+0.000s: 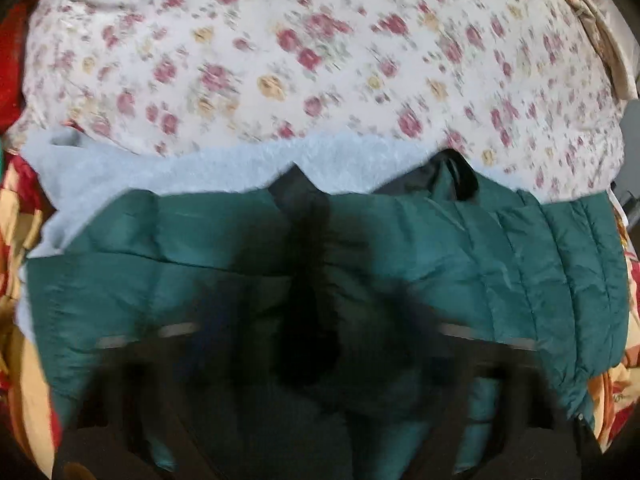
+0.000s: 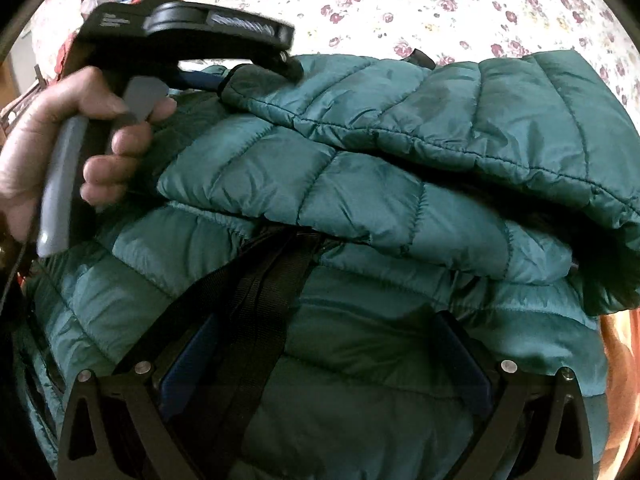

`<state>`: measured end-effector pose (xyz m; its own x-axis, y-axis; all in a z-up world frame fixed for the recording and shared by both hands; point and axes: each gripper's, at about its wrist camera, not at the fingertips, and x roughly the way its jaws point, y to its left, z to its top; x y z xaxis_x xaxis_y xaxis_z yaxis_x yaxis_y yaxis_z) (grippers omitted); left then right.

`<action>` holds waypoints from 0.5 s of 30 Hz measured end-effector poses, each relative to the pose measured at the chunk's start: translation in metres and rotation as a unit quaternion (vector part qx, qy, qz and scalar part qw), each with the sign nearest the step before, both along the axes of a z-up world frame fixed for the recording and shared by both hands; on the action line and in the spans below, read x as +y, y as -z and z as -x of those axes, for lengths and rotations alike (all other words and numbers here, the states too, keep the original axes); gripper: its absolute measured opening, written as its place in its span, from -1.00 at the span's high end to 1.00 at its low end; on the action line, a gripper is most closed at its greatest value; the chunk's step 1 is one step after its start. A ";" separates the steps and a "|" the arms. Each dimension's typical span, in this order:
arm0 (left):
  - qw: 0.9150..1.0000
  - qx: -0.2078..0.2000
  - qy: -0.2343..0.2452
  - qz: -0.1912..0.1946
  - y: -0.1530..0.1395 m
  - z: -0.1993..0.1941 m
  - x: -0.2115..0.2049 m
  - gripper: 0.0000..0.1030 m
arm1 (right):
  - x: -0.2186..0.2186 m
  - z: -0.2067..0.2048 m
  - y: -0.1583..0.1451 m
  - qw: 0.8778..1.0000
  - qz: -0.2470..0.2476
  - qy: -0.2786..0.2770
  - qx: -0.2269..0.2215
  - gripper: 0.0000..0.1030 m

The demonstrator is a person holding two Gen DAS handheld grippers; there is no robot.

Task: Fold large clothes

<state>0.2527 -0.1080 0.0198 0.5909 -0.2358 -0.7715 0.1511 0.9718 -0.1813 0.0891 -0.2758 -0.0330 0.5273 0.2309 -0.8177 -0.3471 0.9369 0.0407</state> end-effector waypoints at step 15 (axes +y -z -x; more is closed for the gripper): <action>0.994 -0.094 -0.056 0.017 -0.065 0.111 0.105 0.86 | 0.004 0.001 -0.002 1.000 0.007 0.000 -0.001 -1.00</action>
